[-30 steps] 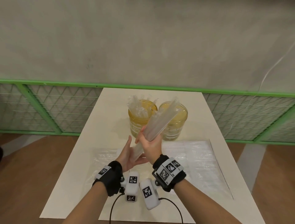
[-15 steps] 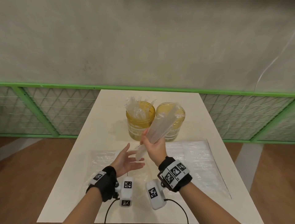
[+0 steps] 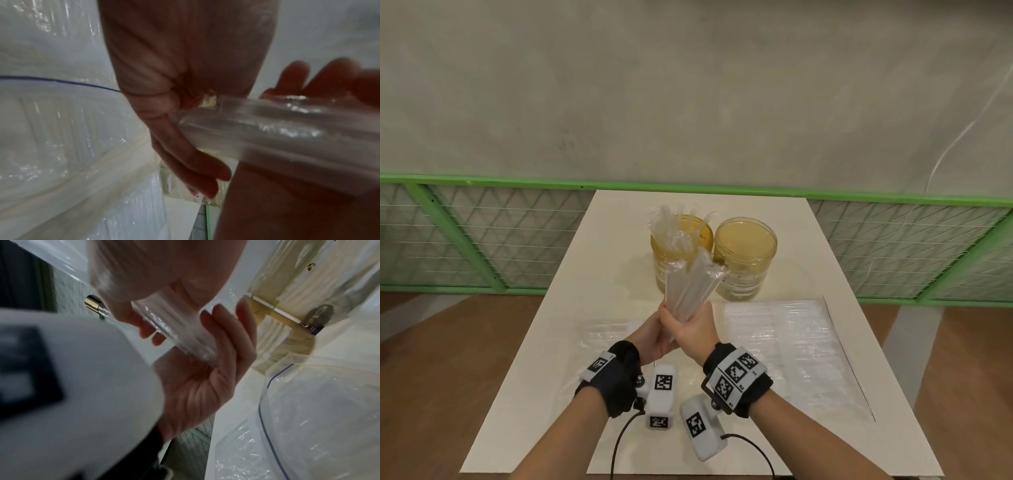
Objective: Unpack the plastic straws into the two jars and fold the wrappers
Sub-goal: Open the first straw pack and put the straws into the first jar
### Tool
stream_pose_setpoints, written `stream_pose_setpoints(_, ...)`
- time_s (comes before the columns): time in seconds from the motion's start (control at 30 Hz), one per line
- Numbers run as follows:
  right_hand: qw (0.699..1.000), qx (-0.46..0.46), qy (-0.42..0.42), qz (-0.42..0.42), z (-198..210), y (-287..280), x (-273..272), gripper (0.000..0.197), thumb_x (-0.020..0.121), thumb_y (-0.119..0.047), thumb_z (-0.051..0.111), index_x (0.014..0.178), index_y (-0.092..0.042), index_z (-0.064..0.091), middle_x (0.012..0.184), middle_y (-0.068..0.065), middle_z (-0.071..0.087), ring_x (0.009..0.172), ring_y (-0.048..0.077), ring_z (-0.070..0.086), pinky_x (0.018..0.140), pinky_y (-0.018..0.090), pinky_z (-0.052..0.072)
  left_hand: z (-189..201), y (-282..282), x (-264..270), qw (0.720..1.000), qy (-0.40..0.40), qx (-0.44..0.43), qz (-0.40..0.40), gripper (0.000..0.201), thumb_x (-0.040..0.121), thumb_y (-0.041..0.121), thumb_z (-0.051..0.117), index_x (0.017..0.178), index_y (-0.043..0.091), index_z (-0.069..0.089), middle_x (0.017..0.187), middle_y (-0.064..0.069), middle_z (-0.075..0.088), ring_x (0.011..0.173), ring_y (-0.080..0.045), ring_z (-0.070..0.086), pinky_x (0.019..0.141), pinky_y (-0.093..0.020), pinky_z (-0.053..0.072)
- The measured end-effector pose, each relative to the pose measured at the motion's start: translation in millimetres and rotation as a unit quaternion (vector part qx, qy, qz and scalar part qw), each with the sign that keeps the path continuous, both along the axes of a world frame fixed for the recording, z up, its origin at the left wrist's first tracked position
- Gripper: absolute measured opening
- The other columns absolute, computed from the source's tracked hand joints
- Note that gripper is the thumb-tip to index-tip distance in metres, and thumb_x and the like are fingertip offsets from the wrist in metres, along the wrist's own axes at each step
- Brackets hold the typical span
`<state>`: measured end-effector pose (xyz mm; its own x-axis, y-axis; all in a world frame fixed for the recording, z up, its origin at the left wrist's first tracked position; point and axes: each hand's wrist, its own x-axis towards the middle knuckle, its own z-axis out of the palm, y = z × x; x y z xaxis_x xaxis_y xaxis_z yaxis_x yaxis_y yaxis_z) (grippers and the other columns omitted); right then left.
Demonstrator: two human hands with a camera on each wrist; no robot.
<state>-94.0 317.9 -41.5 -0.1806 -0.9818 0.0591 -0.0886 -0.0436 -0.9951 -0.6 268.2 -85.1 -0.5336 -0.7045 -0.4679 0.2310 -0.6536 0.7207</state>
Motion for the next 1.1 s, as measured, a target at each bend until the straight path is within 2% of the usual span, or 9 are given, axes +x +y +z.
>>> stream_pose_setpoints(0.13, 0.999, 0.012, -0.024, -0.024, -5.7, 0.5, 0.1, 0.010, 0.080, -0.011, 0.071, 0.082, -0.017, 0.063, 0.073, -0.005, 0.064, 0.068, -0.002, 0.064, 0.063, 0.014, 0.052, 2.4, 4.8, -2.8, 1.000, -0.001, 0.009, -0.010, 0.029, 0.100, 0.026, 0.032, 0.107, 0.012, 0.057, 0.076, -0.001, 0.072, 0.066, -0.014, 0.068, 0.053, -0.024, 0.054)
stream_pose_setpoints(0.27, 0.996, 0.044, -0.058, -0.051, -9.9, -4.7, -2.0, 0.017, 0.079, -0.010, 0.072, 0.091, 0.001, 0.065, 0.079, 0.007, 0.068, 0.074, 0.010, 0.065, 0.063, 0.021, 0.052, 7.9, 7.6, -5.0, 0.997, -0.055, 0.055, -0.004, 0.028, 0.099, 0.033, 0.036, 0.095, 0.014, 0.057, 0.053, 0.001, 0.057, 0.038, -0.008, 0.044, 0.029, -0.011, 0.027)
stream_pose_setpoints(0.37, 0.999, 0.033, -0.030, -0.013, -8.3, -3.6, -7.2, 0.012, 0.075, -0.009, 0.076, 0.084, -0.010, 0.069, 0.082, 0.002, 0.070, 0.080, 0.007, 0.066, 0.074, 0.019, 0.050, 2.8, 7.9, 0.2, 0.995, -0.074, 0.062, 0.015, 0.019, 0.099, 0.024, 0.038, 0.098, 0.020, 0.056, 0.055, 0.000, 0.049, 0.036, -0.005, 0.039, 0.026, -0.009, 0.021)
stream_pose_setpoints(0.57, 0.994, 0.002, -0.107, -0.039, -4.4, -1.2, -15.2, 0.060, 0.066, -0.020, 0.083, 0.117, -0.008, 0.054, 0.105, 0.001, 0.068, 0.097, 0.007, 0.065, 0.083, 0.022, 0.053, -5.1, 4.2, 0.1, 0.991, -0.089, 0.092, 0.033, 0.022, 0.100, 0.026, 0.036, 0.105, 0.010, 0.051, 0.065, -0.005, 0.043, 0.034, -0.006, 0.038, 0.024, -0.010, 0.021)
stream_pose_setpoints(0.67, 0.989, -0.003, -0.122, -0.088, 7.8, -3.0, -11.2, 0.012, 0.079, -0.011, 0.073, 0.087, -0.009, 0.064, 0.079, 0.003, 0.069, 0.077, 0.012, 0.067, 0.072, 0.026, 0.052, -12.7, 6.7, -2.1, 0.995, -0.041, 0.085, 0.018, 0.027, 0.098, 0.027, 0.040, 0.115, 0.006, 0.047, 0.069, -0.008, 0.056, 0.046, -0.015, 0.055, 0.037, -0.019, 0.044)
stream_pose_setpoints(0.73, 0.990, -0.018, -0.103, -0.095, 12.8, -4.9, -10.7, 0.011, 0.085, -0.007, 0.065, 0.076, -0.011, 0.061, 0.065, 0.001, 0.061, 0.063, 0.008, 0.061, 0.066, 0.024, 0.050, -9.6, 10.5, -1.2, 0.996, -0.023, 0.089, -0.010, 0.032, 0.099, 0.029, 0.038, 0.117, 0.005, 0.049, 0.078, -0.013, 0.066, 0.066, -0.027, 0.068, 0.065, -0.038, 0.057)
stream_pose_setpoints(0.8, 0.989, -0.029, -0.109, -0.093, 14.2, -7.3, -11.9, 0.015, 0.087, -0.004, 0.061, 0.073, -0.009, 0.059, 0.063, 0.002, 0.058, 0.059, 0.004, 0.059, 0.062, 0.018, 0.049, -3.9, 10.0, 0.6, 0.994, -0.018, 0.106, -0.021, 0.041, 0.099, 0.037, 0.032, 0.109, 0.004, 0.054, 0.079, -0.019, 0.070, 0.072, -0.035, 0.070, 0.080, -0.047, 0.052)
stream_pose_setpoints(1.0, 0.999, 0.000, -0.046, -0.027, 18.4, -11.8, -12.1, 0.019, 0.086, -0.004, 0.062, 0.070, -0.013, 0.061, 0.066, 0.000, 0.063, 0.060, 0.001, 0.062, 0.062, 0.014, 0.050, -9.9, 3.8, 2.3, 0.992, 0.021, 0.121, 0.036, 0.060, 0.099, 0.046, 0.024, 0.107, -0.004, 0.056, 0.088, -0.026, 0.069, 0.082, -0.037, 0.067, 0.081, -0.045, 0.049)
stream_pose_setpoints(1.1, 1.000, -0.005, -0.014, -0.025, 38.0, -29.0, -25.4, 0.013, 0.087, -0.005, 0.060, 0.078, -0.014, 0.060, 0.074, -0.002, 0.062, 0.069, 0.005, 0.062, 0.064, 0.014, 0.051, -21.0, 1.9, 8.6, 0.990, -0.064, 0.090, 0.092, 0.045, 0.100, 0.038, 0.030, 0.108, 0.002, 0.055, 0.101, -0.021, 0.064, 0.090, -0.032, 0.062, 0.080, -0.044, 0.048)
